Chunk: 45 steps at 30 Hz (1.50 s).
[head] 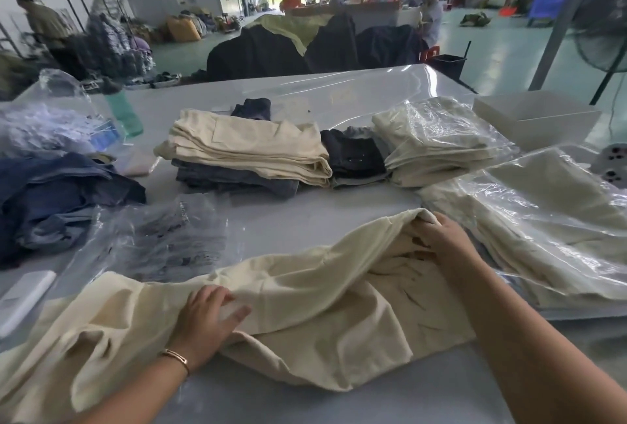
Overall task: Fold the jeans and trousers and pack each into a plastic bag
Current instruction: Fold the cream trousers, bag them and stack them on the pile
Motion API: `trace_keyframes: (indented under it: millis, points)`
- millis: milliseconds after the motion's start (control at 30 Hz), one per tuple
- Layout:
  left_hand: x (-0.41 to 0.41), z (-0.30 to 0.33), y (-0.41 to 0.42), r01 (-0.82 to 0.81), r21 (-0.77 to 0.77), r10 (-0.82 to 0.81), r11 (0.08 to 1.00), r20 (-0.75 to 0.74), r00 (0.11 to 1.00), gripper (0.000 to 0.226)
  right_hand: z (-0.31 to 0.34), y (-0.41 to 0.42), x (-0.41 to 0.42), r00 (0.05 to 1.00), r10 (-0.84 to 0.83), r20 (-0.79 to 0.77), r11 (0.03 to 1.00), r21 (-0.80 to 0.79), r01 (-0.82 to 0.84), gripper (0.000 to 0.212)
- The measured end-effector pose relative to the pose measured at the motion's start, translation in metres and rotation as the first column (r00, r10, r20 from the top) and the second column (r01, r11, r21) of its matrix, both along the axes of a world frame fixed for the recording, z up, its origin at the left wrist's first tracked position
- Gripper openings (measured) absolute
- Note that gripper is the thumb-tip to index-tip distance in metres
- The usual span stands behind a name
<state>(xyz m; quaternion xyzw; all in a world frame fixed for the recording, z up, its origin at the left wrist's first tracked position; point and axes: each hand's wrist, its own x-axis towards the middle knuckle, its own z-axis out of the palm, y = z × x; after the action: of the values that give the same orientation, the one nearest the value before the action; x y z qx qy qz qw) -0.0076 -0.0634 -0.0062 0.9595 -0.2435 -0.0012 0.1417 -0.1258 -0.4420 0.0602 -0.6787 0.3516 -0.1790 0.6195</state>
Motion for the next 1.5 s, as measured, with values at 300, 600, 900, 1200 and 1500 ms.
trace_keyframes:
  millis: [300, 600, 900, 1200, 1500]
  points:
    - [0.01, -0.016, -0.027, 0.253, 0.282, -0.347, 0.925, 0.365, 0.864, 0.025, -0.051, 0.007, -0.013, 0.951, -0.041, -0.307, 0.931, -0.357, -0.075, 0.023]
    - [-0.028, 0.008, -0.121, 0.366, 0.009, -0.359, 0.931, 0.218, 0.908, 0.058, -0.078, 0.037, -0.049, 0.957, 0.077, -0.278, 0.956, -0.253, -0.151, 0.015]
    - [-0.074, -0.001, -0.276, 0.509, 0.395, -0.596, 0.765, 0.137, 0.791, 0.041, -0.098, 0.046, -0.097, 0.772, -0.141, -0.62, 0.846, -0.481, -0.232, 0.033]
    - [-0.056, 0.014, -0.288, 0.432, 0.623, -0.539, 0.652, -0.02, 0.842, 0.032, -0.103, 0.043, -0.089, 0.746, -0.13, -0.653, 0.926, -0.349, -0.143, 0.086]
    - [-0.016, 0.016, -0.254, -0.235, -0.345, 0.048, 0.909, -0.473, 0.88, 0.05, -0.108, 0.023, -0.095, 0.81, -0.201, -0.55, 0.928, -0.371, -0.021, 0.034]
